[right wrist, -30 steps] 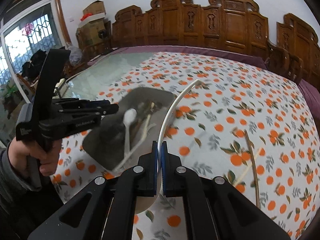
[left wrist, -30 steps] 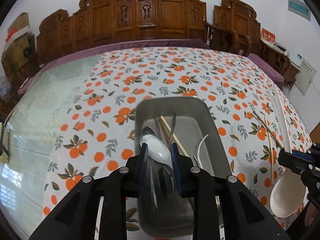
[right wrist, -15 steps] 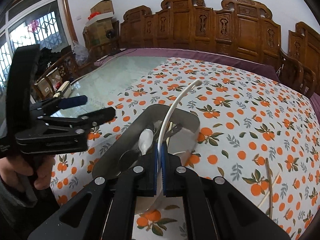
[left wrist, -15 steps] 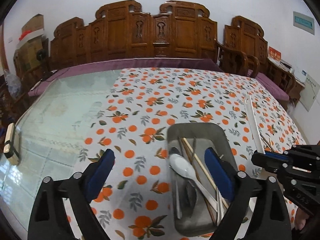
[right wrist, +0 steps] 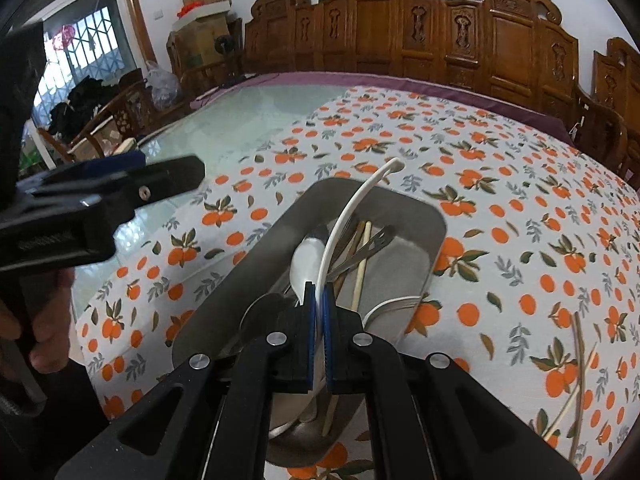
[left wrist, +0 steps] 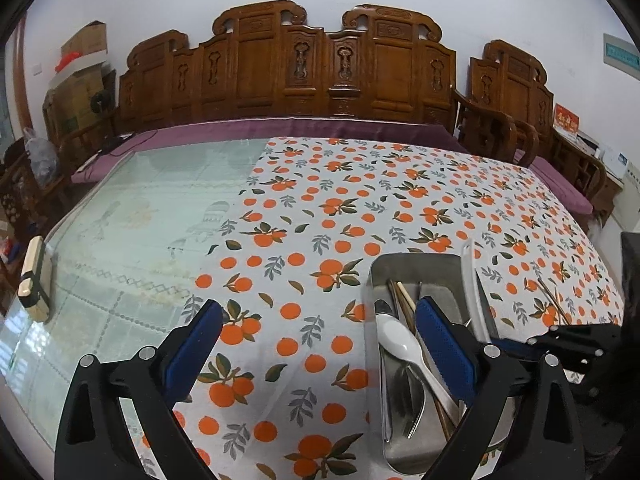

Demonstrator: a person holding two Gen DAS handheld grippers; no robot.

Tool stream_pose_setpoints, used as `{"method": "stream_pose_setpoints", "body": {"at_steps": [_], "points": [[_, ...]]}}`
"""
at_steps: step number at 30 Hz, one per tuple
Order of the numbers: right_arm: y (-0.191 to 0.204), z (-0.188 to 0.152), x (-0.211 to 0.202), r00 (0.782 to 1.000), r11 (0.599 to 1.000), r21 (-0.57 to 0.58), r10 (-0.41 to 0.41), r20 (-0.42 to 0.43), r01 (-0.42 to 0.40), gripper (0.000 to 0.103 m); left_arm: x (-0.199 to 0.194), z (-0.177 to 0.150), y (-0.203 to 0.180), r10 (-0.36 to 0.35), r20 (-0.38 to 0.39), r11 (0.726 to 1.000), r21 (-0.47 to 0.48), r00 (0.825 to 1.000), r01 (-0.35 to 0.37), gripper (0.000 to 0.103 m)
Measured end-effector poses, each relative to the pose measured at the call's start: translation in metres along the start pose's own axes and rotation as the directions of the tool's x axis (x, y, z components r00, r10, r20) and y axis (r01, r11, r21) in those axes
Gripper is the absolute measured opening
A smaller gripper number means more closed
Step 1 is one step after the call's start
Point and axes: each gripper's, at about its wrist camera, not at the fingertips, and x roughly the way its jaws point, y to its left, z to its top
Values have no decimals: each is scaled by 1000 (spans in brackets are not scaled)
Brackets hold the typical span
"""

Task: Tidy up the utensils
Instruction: 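Lower the white plastic spoon into the tray and open the right tool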

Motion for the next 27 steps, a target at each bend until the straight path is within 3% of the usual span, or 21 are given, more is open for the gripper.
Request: {"method": "stream_pose_setpoints", "body": {"at_steps": [6,17,20,25,27], "points": [[0,-5,10,999,1000,16,18,-27,-17,10,-4,1,3,3,11,1000,-20,1000,-3,93],[-9,-7,-3,1000,1000,12,10,-3,-10,11,-5,0,-2,-3,11,1000,-5,1000,3,93],[-14,-12,-20,1000,1000,8,-2,23,2,20,-5,-2,-8,-6,10,1000,5,1000,6,93],[-31,-29,-53,998,999,14,-47,44,47,23,-12,-4,-17,-15,17,1000,21,1000,15,93],[-41,-39,-69,996,997,13,-73,48,72,35,-15,-5,-21,-21,20,999,26,1000,21,93]]}}
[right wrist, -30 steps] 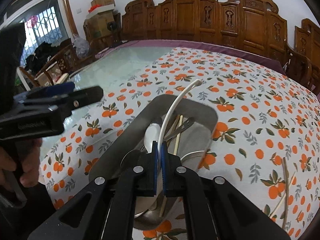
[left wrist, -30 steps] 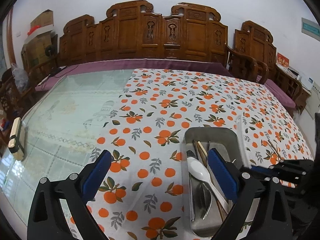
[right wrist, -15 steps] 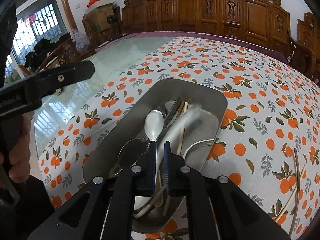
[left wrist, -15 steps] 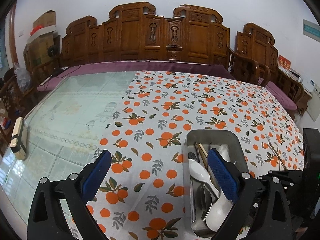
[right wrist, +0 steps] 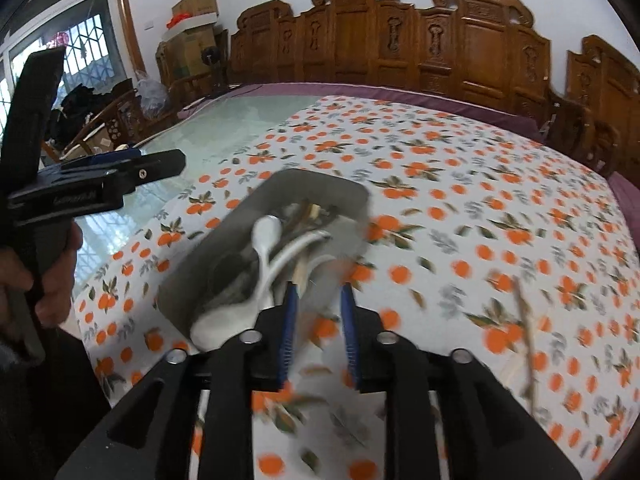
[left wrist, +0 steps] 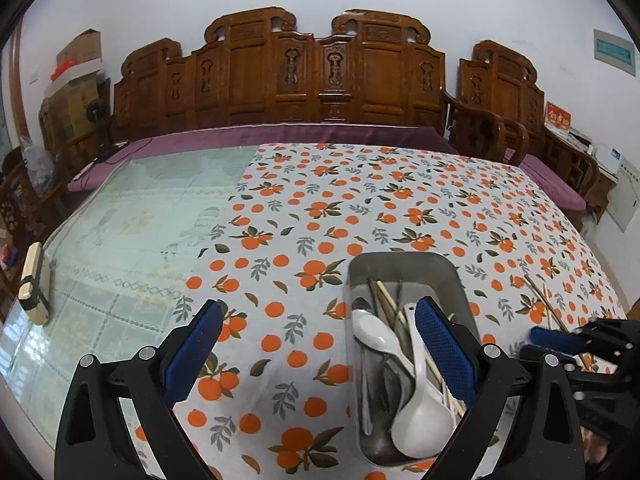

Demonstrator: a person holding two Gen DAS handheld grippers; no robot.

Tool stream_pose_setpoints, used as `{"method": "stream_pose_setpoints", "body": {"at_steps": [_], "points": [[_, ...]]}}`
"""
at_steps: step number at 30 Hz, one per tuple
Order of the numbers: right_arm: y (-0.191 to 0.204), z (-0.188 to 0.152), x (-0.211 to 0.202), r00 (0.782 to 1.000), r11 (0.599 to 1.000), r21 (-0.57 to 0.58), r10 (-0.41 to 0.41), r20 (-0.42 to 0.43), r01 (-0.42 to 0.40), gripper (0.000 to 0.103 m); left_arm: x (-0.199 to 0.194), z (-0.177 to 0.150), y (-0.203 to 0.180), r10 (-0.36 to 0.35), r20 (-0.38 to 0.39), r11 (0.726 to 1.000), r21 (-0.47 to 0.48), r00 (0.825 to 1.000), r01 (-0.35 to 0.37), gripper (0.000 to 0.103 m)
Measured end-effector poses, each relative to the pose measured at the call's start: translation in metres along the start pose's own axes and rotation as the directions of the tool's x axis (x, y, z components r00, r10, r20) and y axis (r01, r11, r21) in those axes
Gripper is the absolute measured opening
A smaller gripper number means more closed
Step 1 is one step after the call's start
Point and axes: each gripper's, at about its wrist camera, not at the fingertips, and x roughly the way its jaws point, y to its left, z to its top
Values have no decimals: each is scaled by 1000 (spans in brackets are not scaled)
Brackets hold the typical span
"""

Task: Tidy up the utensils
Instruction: 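Lower the white plastic spoon into the tray and open the right tool, then grasp a wooden chopstick with the right tool while the left tool approaches another chopstick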

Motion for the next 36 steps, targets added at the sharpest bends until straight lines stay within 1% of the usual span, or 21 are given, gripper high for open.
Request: {"method": "stream_pose_setpoints", "body": {"at_steps": [6,11,14,18,23,26,29,31,33,36], "points": [[-36,-28,-45,996,996,-6,-88,-6,88,46,-8,-6,-17,-27,0,999,18,1000,27,93],[-71,-55,-75,987,987,34,-158,-30,159,46,-17,-14,-41,-65,-5,997,50,998,65,93],[-90,-69,-90,982,980,72,-186,-36,188,46,-22,-20,-55,-78,-14,994,73,997,79,93],[-106,-85,-102,977,971,110,-207,-43,211,46,-31,-31,-77,-120,-39,987,107,992,124,93],[-123,-99,-102,974,965,132,-219,-67,226,46,-42,-42,-107,-143,-56,977,153,988,150,93],[-131,-108,-97,973,968,120,-213,-84,222,46,-43,-50,-120,-162,-81,975,142,983,172,93],[-137,-114,-89,977,973,120,-186,-103,198,39,-43,-56,-130,-168,-96,973,144,981,181,93],[-141,-117,-82,977,973,121,-181,-113,194,39,-44,-60,-137,-175,-107,971,144,979,189,93],[-143,-116,-73,977,976,114,-172,-123,186,36,-43,-64,-143,-185,-123,968,146,975,202,93],[-145,-113,-60,976,977,110,-165,-140,181,36,-41,-67,-152,-184,-138,965,165,973,206,93]]}}
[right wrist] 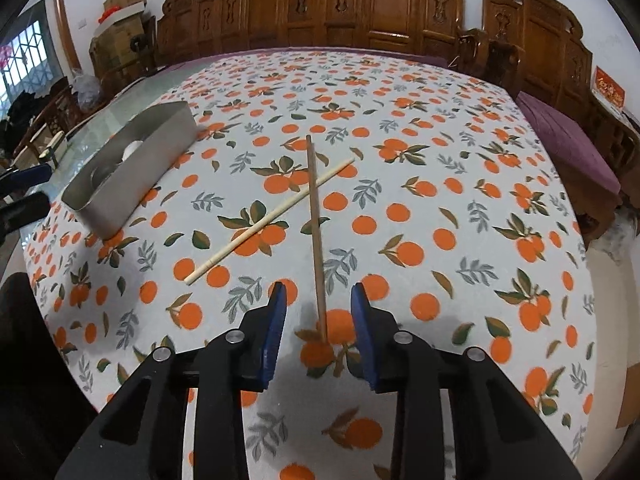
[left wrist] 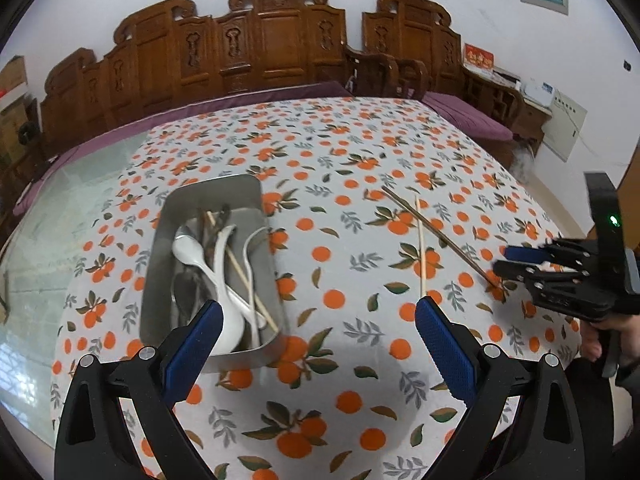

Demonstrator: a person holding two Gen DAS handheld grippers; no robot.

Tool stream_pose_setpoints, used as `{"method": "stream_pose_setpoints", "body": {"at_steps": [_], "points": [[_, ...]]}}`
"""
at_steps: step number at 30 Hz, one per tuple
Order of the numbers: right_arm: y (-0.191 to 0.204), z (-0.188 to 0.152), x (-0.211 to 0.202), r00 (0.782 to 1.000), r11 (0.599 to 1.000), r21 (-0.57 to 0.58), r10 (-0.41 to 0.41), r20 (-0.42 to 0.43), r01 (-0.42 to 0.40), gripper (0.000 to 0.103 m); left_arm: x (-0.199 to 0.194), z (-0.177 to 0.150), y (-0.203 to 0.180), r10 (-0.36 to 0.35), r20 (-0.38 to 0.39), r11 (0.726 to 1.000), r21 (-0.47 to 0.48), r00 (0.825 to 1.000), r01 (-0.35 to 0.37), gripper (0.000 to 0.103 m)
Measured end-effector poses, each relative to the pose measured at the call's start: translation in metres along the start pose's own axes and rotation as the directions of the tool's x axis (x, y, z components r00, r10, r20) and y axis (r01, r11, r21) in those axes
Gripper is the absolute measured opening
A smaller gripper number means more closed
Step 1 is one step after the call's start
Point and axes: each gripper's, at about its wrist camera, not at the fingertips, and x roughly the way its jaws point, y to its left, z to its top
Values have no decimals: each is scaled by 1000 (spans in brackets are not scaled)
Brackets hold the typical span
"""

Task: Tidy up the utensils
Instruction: 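Grasp a wooden chopstick with the right tool while the left tool approaches another chopstick, then grasp the second wooden chopstick with the left tool while the right tool lifts its chopstick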

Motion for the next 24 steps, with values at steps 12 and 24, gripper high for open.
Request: {"method": "stream_pose_setpoints", "body": {"at_steps": [12,24], "points": [[12,27,51,997,996,-86,-21,-77,14,12,15,1,-25,-9,-28,999,35,1000,10,93],[7,3,-2,1000,1000,26,5,-23,-4,6,24,0,-61,-89,-31,988,120,996,92,93]]}}
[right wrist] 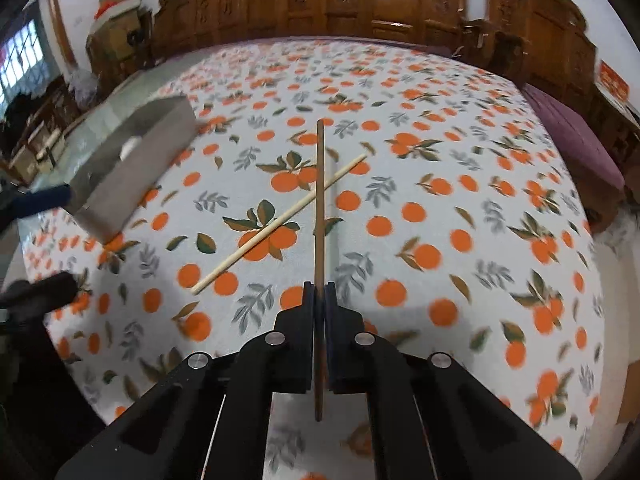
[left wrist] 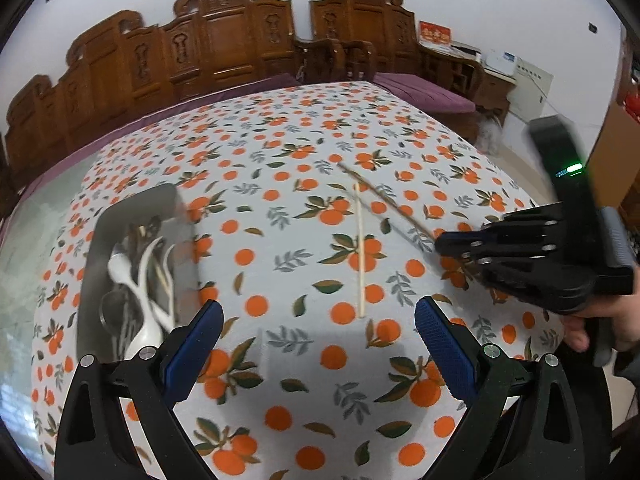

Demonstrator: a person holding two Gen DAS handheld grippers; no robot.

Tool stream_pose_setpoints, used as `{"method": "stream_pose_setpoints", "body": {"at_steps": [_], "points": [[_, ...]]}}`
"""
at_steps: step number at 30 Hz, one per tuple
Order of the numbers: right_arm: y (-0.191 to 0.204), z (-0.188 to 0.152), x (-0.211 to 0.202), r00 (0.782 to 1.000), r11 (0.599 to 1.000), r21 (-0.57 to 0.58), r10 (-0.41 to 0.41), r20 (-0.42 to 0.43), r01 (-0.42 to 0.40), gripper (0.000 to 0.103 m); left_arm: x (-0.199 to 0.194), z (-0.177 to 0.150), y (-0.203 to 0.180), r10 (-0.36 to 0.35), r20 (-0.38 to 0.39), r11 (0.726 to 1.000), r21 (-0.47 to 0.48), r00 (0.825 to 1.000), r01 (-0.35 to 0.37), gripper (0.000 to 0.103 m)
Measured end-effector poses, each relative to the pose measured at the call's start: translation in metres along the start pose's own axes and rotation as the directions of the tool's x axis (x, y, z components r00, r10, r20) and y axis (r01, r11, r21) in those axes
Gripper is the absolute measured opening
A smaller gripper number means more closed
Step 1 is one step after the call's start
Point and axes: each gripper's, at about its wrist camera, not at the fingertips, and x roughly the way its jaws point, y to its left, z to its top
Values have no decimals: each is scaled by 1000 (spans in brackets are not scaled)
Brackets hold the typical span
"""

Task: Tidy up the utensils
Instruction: 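Grasp the second wooden chopstick with the left tool while the right tool lifts its chopstick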

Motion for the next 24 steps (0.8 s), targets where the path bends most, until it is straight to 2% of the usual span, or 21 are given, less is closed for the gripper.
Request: {"method": "stream_pose_setpoints", "body": {"at_steps": [3,8,11,16,18,20,24], "points": [[-3,-9,-20,1000,1000,14,-14,20,14,6,11,3,-5,-8,-8,1000,12,1000,9,90],[-11,-24,-44,998,998,57,-27,49,24,6,38,10,-6,-43,-48,999,-11,998,42,75],[-15,-29,-51,998,997,70,-24,60,20,6,53,14,-7,-69,-66,997,-23,995,68,68],[-22,-35,-49,998,996,80,-32,60,27,6,79,21,-16,-102,-101,995,10,990,104,56],[-26,-37,-48,998,996,87,-35,58,30,6,87,24,-17,-106,-117,994,8,987,108,52],[-30,-38,-46,998,995,97,-37,54,31,6,98,28,-20,-96,-142,995,10,985,99,41],[-39,-40,-45,998,993,117,-37,49,31,6,114,34,-27,-72,-176,997,29,982,78,32]]}}
